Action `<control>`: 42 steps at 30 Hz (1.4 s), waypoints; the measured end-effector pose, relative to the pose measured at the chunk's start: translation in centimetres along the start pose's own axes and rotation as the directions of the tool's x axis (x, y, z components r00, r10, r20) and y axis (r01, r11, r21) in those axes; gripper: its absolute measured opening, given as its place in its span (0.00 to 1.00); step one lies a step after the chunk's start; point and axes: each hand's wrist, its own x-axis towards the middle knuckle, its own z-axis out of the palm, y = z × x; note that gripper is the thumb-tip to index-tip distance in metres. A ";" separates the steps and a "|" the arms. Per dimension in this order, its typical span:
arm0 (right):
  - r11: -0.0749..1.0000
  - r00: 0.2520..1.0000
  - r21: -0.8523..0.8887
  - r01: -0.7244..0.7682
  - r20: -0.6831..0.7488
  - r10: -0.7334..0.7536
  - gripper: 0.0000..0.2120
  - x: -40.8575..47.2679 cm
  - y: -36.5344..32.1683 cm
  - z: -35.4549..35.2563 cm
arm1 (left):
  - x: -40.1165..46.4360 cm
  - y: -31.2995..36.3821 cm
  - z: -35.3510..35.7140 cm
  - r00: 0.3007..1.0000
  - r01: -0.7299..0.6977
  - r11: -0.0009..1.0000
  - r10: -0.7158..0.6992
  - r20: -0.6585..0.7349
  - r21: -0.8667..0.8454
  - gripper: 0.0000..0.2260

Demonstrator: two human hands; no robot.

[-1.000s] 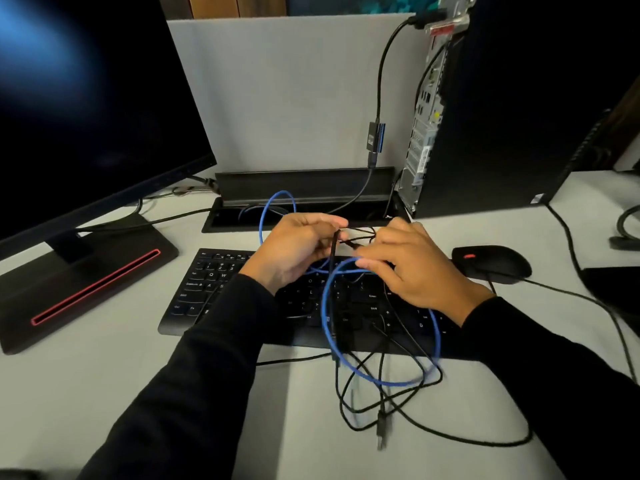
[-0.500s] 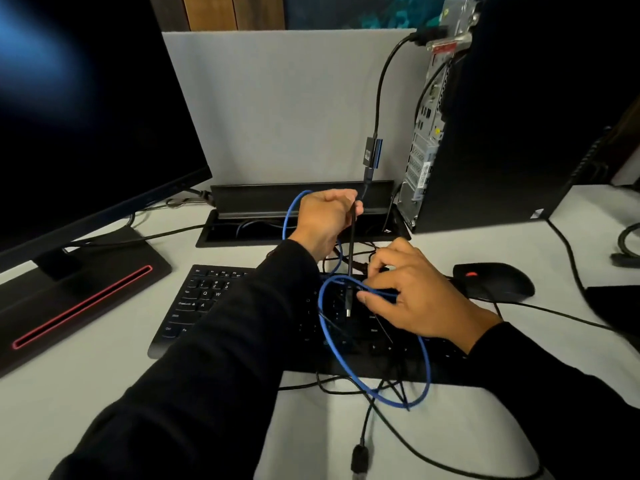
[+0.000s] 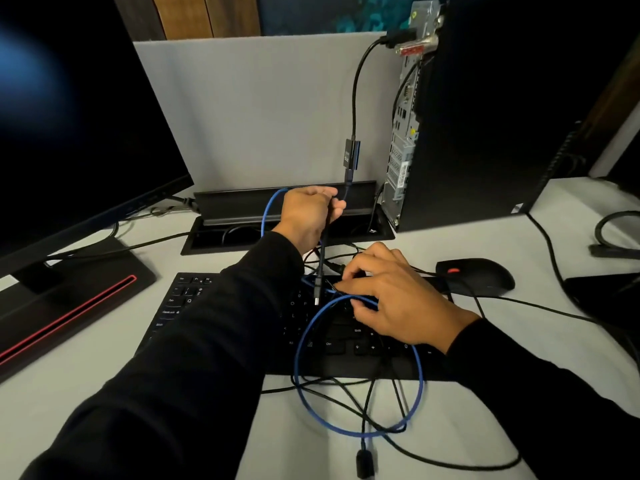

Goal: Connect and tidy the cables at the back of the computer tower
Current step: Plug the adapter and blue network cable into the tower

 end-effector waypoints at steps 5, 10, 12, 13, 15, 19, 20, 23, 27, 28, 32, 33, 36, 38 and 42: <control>0.991 0.990 -0.132 -0.032 0.132 0.049 0.20 0.4 -0.1 -0.3 | -0.7 2.6 0.7 0.991 0.058 0.988 -0.039 0.132 -0.141 0.10; 0.878 0.960 0.422 -0.228 -0.055 0.276 0.23 0.2 0.1 -1.3 | -0.9 3.2 -0.4 0.964 -0.021 0.999 0.007 0.267 0.049 0.11; 0.739 0.865 0.628 -0.244 -0.204 0.459 0.16 0.7 0.0 -2.7 | -0.6 3.0 -0.9 0.943 -0.174 0.951 0.087 0.321 0.254 0.11; 0.686 0.802 0.686 -0.242 -0.256 0.539 0.13 1.0 -0.2 -3.3 | -0.6 3.0 -1.2 0.925 -0.275 0.872 0.126 0.358 0.405 0.10; 0.671 0.700 0.696 -0.255 -0.346 0.624 0.13 1.4 -0.1 -4.0 | -1.0 3.3 -1.0 0.887 -0.435 0.623 0.174 0.427 0.650 0.06; 0.619 0.576 0.755 -0.217 -0.414 0.705 0.10 1.4 0.4 -3.8 | -1.3 3.4 -0.2 0.838 -0.536 0.322 0.320 0.443 0.781 0.03; 0.585 0.540 0.788 -0.190 -0.414 0.733 0.09 1.3 0.7 -3.8 | -1.2 3.4 -0.2 0.820 -0.546 0.273 0.367 0.439 0.792 0.03; 0.519 0.493 0.847 -0.119 -0.403 0.771 0.14 1.5 1.2 -4.0 | -0.5 3.5 -1.0 0.780 -0.563 0.115 0.402 0.480 0.819 0.03; 0.515 0.503 0.855 -0.068 -0.416 0.758 0.19 2.1 0.8 -4.6 | -1.0 4.1 -1.6 0.793 -0.582 0.020 0.234 0.563 0.813 0.12; 0.528 0.499 0.846 -0.075 -0.427 0.754 0.17 2.3 0.8 -4.8 | -1.0 4.4 -1.8 0.802 -0.582 0.064 0.213 0.558 0.811 0.13; 0.599 0.508 0.794 -0.104 -0.475 0.719 0.11 3.3 1.0 -6.3 | -0.5 5.0 -2.5 0.821 -0.552 0.150 0.266 0.504 0.820 0.13; 0.614 0.507 0.783 -0.104 -0.489 0.709 0.11 3.8 0.8 -6.6 | -0.5 5.1 -2.4 0.821 -0.552 0.147 0.269 0.504 0.821 0.12; 0.686 0.525 0.718 -0.120 -0.540 0.657 0.14 6.4 0.2 -8.2 | -0.5 6.4 -1.9 0.802 -0.585 0.229 0.306 0.513 0.778 0.07; 0.748 0.567 0.650 -0.135 -0.568 0.596 0.15 8.7 0.4 -9.7 | -0.5 7.9 -1.4 0.775 -0.629 0.365 0.371 0.513 0.687 0.06; 0.731 0.560 0.670 -0.131 -0.558 0.612 0.14 12.3 1.8 -12.0 | -1.1 10.9 0.0 0.678 -0.733 0.408 0.503 0.536 0.544 0.14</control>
